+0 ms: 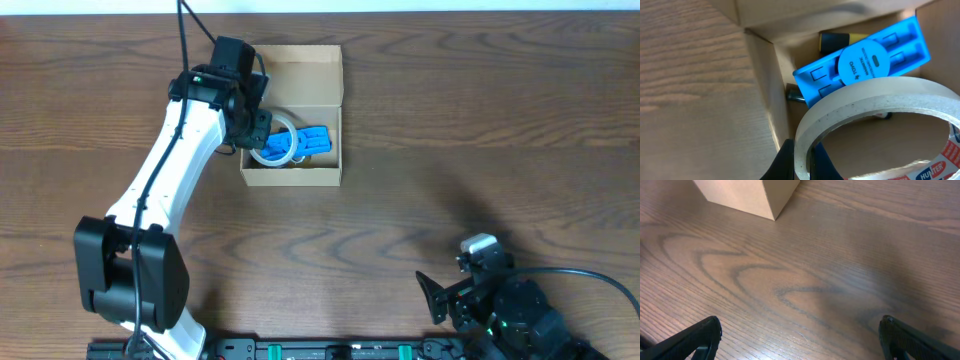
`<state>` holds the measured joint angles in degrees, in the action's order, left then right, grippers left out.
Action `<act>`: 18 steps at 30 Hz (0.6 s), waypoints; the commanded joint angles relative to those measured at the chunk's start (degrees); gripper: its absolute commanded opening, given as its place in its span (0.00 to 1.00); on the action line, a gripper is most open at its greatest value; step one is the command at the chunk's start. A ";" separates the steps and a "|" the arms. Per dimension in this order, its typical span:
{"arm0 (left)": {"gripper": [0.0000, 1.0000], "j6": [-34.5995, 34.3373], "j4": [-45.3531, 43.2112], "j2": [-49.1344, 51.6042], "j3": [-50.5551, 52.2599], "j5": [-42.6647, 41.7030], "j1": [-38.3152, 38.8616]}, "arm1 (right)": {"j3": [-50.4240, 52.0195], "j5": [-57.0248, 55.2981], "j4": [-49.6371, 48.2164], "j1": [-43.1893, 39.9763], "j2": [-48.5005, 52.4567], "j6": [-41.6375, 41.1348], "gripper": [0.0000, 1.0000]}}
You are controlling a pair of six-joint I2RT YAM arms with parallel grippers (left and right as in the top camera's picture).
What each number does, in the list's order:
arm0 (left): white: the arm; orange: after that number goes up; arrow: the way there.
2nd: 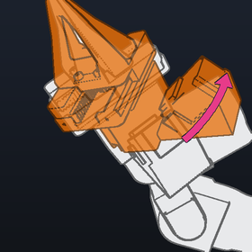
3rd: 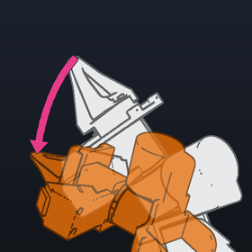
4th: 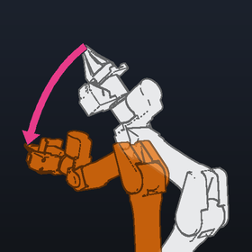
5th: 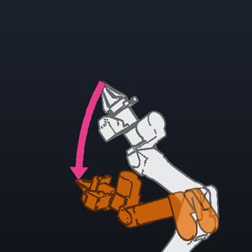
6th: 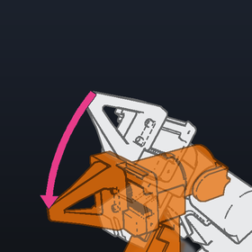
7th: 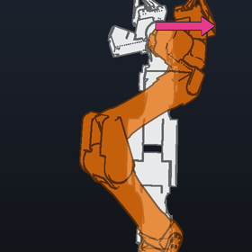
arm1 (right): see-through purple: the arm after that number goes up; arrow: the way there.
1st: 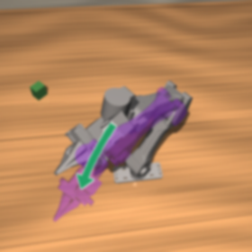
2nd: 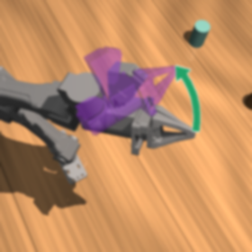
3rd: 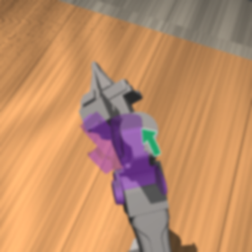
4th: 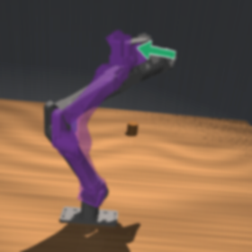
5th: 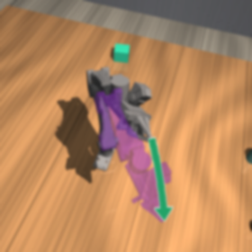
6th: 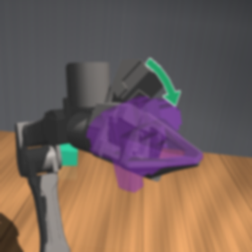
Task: Pack container
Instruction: 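Carry the clear tape into the box and lower it onto the duster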
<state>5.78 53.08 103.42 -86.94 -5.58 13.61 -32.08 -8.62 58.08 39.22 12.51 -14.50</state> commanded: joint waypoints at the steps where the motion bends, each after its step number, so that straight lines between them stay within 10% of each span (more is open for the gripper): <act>1: 0.05 4.59 -0.35 1.18 -1.68 -0.46 0.00 | -0.09 -0.15 0.07 -0.20 -0.24 -0.68 0.99; 18: 0.05 6.21 -5.01 3.58 -1.73 1.99 6.34 | -0.09 -0.17 0.07 -0.20 -0.24 -0.68 0.99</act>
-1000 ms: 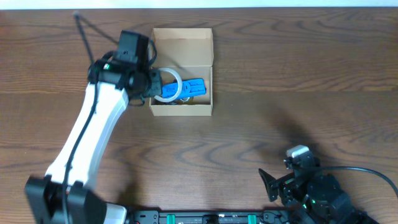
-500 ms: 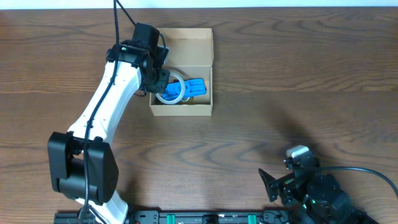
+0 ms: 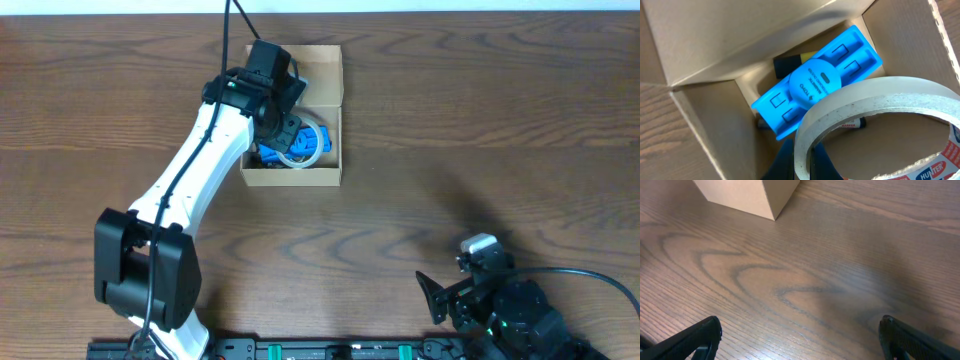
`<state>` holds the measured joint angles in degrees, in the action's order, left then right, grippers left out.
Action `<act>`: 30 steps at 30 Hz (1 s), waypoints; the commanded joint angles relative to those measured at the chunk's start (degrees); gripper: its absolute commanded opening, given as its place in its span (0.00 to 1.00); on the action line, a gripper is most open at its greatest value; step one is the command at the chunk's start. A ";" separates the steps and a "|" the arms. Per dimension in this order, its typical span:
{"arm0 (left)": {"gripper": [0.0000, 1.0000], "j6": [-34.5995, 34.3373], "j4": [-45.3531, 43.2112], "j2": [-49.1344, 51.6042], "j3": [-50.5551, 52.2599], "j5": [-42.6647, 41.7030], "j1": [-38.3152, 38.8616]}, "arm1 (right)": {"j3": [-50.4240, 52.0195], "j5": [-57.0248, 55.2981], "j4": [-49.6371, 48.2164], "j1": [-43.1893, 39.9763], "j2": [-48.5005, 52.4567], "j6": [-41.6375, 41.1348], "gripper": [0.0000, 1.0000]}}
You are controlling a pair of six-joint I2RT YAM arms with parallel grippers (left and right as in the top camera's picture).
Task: Pack container
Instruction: 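Carry the clear tape into the box and lower it onto the duster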
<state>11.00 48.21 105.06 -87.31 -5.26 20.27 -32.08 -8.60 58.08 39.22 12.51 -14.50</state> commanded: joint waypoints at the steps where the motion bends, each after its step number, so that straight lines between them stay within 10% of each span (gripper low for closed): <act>1: 0.05 1.01 -0.24 2.38 -1.36 1.66 -0.33 | -0.09 -0.17 0.07 -0.20 -0.24 -0.70 0.99; 10: 0.06 1.03 -3.06 3.45 -1.36 2.10 -0.31 | -0.09 -0.20 0.07 -0.20 -0.24 -0.68 0.99; 16: 0.57 1.03 -3.93 3.45 -1.36 2.08 -0.31 | -0.09 -0.20 0.07 -0.20 -0.24 -0.68 0.99; 30: 0.98 -0.92 -4.92 3.17 -1.38 2.08 -0.31 | -0.07 -1.09 4.28 -0.20 -0.24 -0.68 0.99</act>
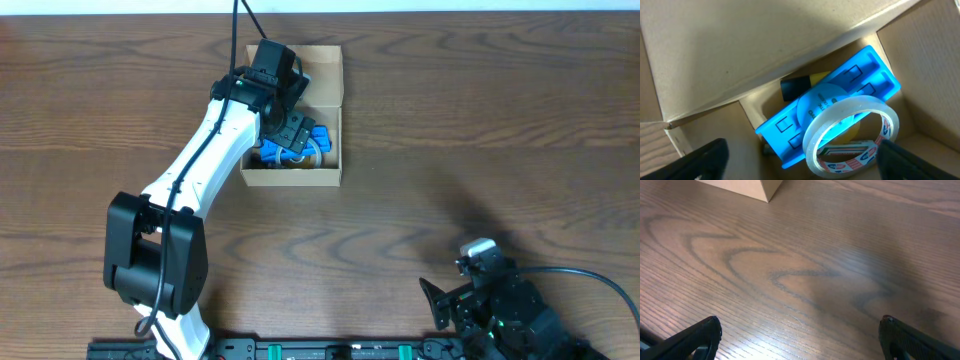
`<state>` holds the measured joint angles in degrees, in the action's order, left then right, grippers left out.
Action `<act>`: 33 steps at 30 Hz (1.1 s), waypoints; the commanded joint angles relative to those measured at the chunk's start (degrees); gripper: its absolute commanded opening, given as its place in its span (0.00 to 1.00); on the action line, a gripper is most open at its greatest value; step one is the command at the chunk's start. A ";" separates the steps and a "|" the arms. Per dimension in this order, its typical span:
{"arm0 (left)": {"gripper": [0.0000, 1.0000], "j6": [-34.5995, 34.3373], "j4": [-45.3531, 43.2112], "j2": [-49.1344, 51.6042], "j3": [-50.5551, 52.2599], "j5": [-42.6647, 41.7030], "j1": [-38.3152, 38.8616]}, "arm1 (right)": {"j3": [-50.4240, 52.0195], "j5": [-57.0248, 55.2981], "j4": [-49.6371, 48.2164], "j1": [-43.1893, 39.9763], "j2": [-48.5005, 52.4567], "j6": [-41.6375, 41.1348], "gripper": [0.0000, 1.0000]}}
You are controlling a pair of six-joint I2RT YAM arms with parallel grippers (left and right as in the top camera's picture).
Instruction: Pack container
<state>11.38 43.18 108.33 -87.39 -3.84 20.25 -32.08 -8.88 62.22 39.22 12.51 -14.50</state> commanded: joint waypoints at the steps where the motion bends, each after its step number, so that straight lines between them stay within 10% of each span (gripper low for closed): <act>1: 0.98 -1.75 0.20 -0.28 -1.31 0.61 -0.28 | -0.07 -0.81 0.17 -0.20 -0.24 -0.68 0.99; 33: 0.96 -7.78 9.20 -0.57 -8.90 -0.26 -0.28 | -0.07 -4.79 -18.80 -0.20 -0.24 -0.48 0.99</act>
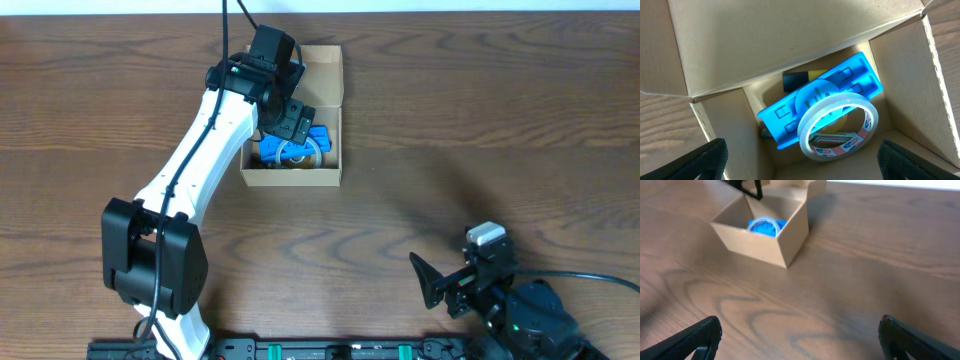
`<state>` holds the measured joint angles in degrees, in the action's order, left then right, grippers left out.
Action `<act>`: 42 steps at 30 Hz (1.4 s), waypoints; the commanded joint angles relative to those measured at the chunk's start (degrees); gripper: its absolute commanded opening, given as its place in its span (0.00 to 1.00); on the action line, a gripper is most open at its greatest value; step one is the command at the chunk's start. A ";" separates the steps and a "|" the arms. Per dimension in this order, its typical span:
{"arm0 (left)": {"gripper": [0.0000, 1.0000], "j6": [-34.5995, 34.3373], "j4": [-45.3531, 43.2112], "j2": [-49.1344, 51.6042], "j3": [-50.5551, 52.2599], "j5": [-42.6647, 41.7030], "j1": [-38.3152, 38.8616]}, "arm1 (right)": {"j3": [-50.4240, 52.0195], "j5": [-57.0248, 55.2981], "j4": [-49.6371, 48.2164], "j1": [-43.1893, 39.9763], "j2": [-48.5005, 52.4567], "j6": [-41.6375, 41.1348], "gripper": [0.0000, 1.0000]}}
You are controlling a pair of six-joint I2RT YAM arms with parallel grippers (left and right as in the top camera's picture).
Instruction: Pack container
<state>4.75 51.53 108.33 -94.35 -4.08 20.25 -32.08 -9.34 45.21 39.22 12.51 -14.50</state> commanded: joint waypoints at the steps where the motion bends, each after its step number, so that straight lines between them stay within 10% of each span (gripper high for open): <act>1: 0.96 -1.16 1.33 -0.57 -2.25 0.00 -0.28 | -0.07 -5.75 -3.52 -0.20 -0.24 -0.48 0.99; 8: 0.96 -3.52 6.99 -0.57 -7.78 0.28 -0.42 | -3.37 -9.31 -14.14 -1.51 8.09 3.21 0.99; 22: 1.00 -10.36 11.13 -0.57 -16.09 0.13 -8.46 | -43.08 2.64 -2.58 -17.20 65.75 6.88 0.94; 28: 0.67 -11.76 8.74 -0.42 -16.06 -7.13 -16.87 | -50.53 7.30 -6.62 -20.09 78.84 6.88 0.46; 33: 0.09 -14.25 5.46 1.20 -16.06 -14.05 -23.37 | -50.90 11.58 -14.05 -22.23 84.70 5.42 0.05; 42: 0.05 -15.58 2.34 9.84 -16.06 -22.88 -26.99 | -50.90 20.06 -21.99 -25.14 92.74 -0.46 0.01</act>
<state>-9.47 54.35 114.37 -109.47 -21.98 -6.66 -81.69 5.39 24.32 15.38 102.72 -11.84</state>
